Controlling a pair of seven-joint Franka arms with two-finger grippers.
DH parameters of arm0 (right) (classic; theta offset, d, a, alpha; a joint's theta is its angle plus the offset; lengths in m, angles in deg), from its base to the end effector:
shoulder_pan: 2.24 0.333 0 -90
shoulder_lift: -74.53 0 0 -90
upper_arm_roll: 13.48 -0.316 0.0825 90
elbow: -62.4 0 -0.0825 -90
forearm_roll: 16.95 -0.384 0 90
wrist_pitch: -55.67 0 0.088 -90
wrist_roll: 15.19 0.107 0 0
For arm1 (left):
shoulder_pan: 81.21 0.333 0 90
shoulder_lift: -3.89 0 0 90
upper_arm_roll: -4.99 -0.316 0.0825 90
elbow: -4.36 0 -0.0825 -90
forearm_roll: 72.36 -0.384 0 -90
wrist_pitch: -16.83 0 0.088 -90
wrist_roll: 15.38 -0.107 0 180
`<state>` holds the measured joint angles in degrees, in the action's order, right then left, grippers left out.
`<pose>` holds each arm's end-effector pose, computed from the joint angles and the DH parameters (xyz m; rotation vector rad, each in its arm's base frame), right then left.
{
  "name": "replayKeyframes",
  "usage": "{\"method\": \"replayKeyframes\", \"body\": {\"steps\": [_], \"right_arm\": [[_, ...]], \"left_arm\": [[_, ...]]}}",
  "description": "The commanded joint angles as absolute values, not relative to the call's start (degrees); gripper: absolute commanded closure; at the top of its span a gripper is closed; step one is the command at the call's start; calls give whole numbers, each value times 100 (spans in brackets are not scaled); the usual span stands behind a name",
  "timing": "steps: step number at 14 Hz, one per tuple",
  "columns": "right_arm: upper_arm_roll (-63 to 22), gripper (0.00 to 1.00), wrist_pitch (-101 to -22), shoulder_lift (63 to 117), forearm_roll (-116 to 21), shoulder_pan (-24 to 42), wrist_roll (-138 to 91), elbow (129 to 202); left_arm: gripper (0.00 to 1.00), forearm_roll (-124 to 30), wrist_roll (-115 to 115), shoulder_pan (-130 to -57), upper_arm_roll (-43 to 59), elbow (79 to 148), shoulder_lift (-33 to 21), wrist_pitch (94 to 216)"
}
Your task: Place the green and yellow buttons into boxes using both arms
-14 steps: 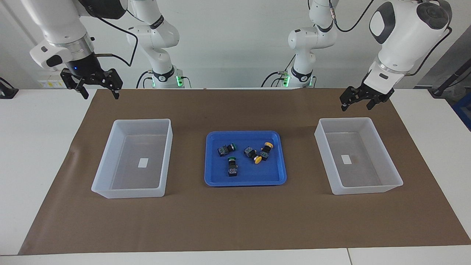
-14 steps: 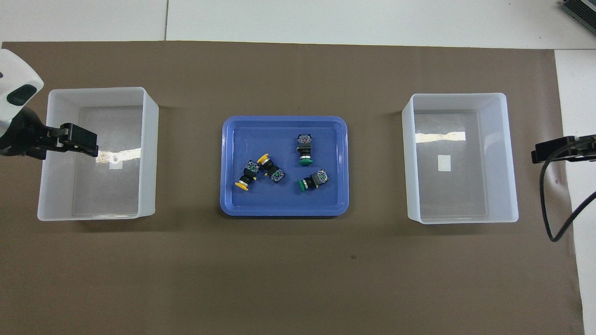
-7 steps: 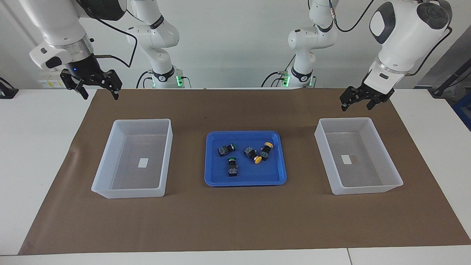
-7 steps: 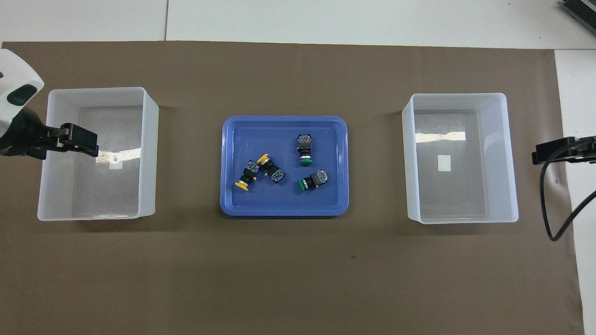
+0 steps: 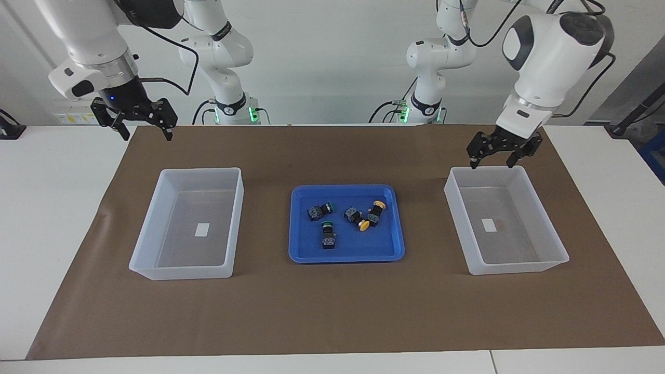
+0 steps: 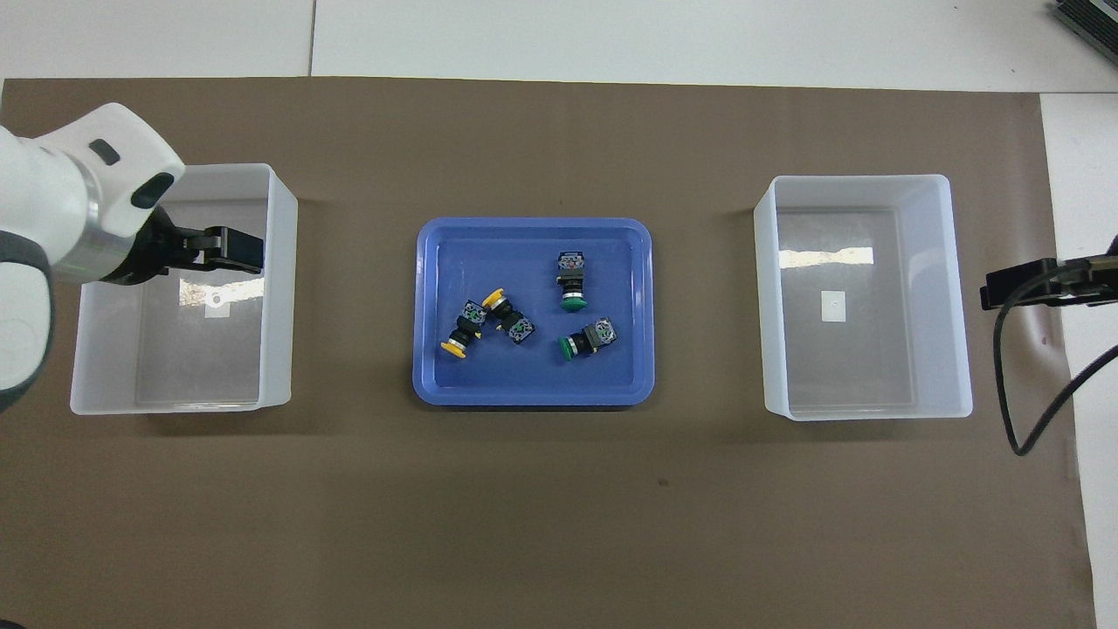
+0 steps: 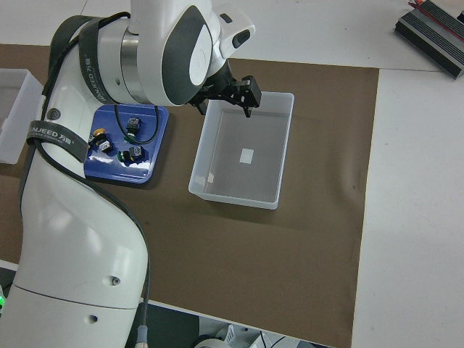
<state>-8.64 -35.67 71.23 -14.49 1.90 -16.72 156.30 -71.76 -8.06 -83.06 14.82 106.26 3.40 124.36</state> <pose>0.5383 -0.0124 0.6258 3.1031 0.0238 0.0186 0.5632 -0.1169 0.5479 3.1103 -0.1141 0.1350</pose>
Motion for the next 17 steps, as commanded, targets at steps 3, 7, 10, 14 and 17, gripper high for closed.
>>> {"method": "replayKeyframes", "body": {"steps": [3, 7, 10, 14, 17], "right_arm": [[-900, 0, -4179, 7478, -1678, 628, -1247, 15609], [-909, 0, -4908, 8049, -1687, 1049, -748, 15556], [-918, 0, -5426, 8541, -1678, 1445, -27, 15556], [-927, 0, -6165, 9148, -1695, 2217, 1780, 15670], [-953, 0, -6727, 9263, -1791, 2474, 2461, 16082]], "left_arm": [[0, -7104, -474, -9174, 1413, 11939, 442, 14054], [0, -7104, -544, -9588, 1413, 12476, 231, 15015], [0, -7104, -536, -9816, 1413, 12591, 108, 15349], [0, -7104, -527, -10045, 1404, 12591, -507, 15920], [0, -7104, -518, -10265, 1404, 12591, -788, 16009]]}}
